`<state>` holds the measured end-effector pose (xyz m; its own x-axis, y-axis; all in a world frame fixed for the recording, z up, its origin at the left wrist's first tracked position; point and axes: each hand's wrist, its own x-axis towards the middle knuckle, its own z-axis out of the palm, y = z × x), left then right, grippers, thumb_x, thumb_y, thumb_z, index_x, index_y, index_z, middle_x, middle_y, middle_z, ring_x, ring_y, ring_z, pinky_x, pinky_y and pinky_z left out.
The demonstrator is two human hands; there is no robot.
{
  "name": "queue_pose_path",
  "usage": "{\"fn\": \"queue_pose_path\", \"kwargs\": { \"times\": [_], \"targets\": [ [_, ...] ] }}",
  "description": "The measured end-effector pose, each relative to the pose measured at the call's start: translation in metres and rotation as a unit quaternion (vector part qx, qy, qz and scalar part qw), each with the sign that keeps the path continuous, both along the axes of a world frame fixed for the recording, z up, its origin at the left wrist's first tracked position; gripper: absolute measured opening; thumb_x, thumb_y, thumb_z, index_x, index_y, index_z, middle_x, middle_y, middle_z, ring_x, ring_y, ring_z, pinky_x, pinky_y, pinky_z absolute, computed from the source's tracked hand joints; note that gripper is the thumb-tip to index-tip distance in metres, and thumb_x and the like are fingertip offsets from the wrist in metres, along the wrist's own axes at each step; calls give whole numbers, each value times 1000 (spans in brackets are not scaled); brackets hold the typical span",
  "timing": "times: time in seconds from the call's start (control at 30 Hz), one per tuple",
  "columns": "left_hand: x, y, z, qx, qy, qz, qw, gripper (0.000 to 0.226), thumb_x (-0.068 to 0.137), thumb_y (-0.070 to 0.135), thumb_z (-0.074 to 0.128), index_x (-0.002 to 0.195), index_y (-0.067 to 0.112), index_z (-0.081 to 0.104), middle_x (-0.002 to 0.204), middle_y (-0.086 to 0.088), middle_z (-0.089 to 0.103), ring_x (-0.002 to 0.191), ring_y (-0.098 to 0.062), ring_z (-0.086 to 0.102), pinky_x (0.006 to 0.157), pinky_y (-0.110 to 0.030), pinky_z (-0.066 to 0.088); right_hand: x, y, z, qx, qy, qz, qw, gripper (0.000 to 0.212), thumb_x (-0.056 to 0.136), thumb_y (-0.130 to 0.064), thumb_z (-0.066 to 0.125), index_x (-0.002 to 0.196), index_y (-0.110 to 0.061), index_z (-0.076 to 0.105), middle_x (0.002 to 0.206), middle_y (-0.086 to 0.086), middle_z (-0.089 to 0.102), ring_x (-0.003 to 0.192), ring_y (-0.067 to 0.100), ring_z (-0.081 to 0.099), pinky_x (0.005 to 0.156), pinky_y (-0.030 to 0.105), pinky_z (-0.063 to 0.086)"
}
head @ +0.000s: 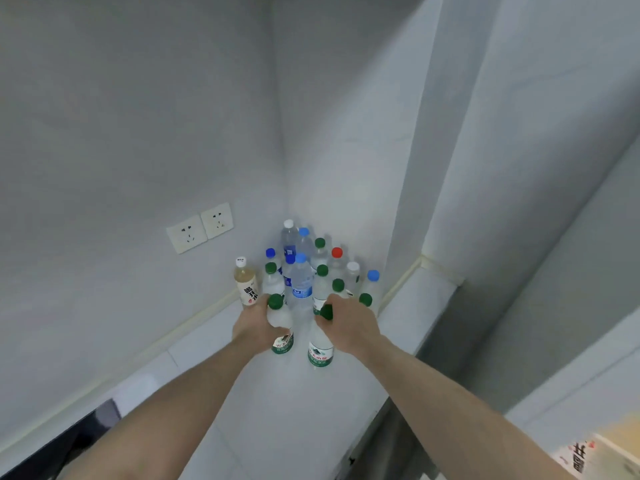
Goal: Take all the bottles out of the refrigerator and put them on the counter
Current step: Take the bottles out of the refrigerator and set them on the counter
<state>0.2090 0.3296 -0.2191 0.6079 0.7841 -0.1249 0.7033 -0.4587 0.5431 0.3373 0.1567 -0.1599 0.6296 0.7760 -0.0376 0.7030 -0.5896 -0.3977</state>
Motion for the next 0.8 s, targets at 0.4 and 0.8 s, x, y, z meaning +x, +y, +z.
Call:
{"fn": "queue_pose_path", "kwargs": {
  "times": [0.4, 0.8],
  "targets": [
    [56, 56, -42, -12, 70, -43, 997, 83, 75, 49, 81, 144, 30, 39, 121, -1, 62, 100, -27, 62, 76, -38, 56, 26, 57, -35, -42, -15, -29, 999, 34, 100, -44, 48, 115, -15, 55, 103, 8, 66, 96, 32, 64, 69, 34, 43],
    [75, 79, -58, -22, 50, -70, 996, 69, 76, 51, 78, 132, 29, 46, 115, 2, 66, 96, -25, 63, 78, -41, 58, 25, 87, -53, -60, 11, -53, 997, 34, 102, -45, 48, 119, -15, 53, 107, 9, 66, 100, 31, 65, 75, 38, 45]
  ]
}}
